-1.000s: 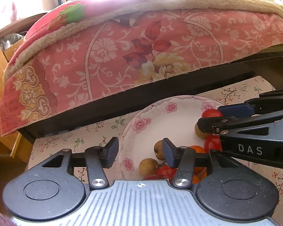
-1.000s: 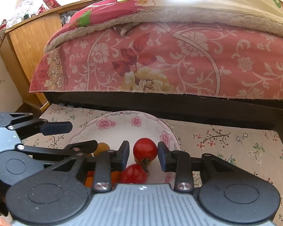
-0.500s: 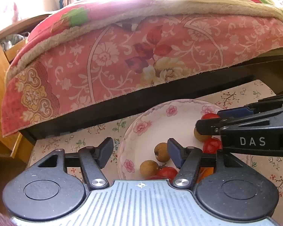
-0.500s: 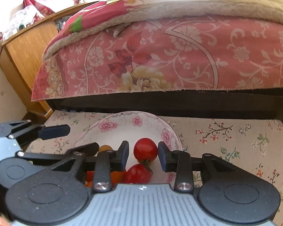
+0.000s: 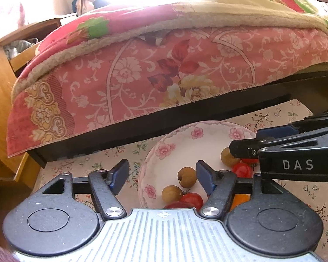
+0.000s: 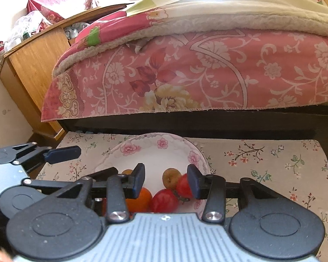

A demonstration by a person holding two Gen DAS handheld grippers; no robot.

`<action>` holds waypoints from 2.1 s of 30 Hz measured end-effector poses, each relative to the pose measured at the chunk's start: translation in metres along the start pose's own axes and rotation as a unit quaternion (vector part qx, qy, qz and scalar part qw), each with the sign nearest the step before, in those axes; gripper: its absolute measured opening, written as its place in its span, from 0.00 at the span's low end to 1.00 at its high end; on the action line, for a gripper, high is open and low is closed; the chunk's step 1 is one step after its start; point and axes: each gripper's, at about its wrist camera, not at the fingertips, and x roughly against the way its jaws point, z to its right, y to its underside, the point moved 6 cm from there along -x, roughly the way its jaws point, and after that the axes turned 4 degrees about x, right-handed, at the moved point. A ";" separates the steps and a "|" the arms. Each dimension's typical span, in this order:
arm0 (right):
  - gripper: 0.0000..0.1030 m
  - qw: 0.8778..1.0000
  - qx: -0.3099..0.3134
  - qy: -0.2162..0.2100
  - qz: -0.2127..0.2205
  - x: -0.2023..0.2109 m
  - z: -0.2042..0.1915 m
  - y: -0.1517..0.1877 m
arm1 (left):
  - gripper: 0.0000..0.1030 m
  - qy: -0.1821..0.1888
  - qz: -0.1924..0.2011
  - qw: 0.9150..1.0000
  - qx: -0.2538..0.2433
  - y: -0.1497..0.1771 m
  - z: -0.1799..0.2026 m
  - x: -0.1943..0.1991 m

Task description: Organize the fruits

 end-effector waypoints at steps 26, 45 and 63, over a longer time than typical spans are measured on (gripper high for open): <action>0.44 0.999 -0.015 0.053 -0.001 0.025 0.002 0.009 | 0.97 -0.035 0.012 0.999 0.004 0.004 0.005 0.020; 0.45 0.996 -0.021 0.089 0.012 0.056 -0.003 0.016 | 1.00 -0.025 0.000 0.999 0.046 0.013 0.004 0.037; 0.46 0.993 -0.017 0.114 -0.002 0.093 -0.008 0.043 | 1.00 -0.019 -0.004 0.997 0.077 0.034 0.001 0.069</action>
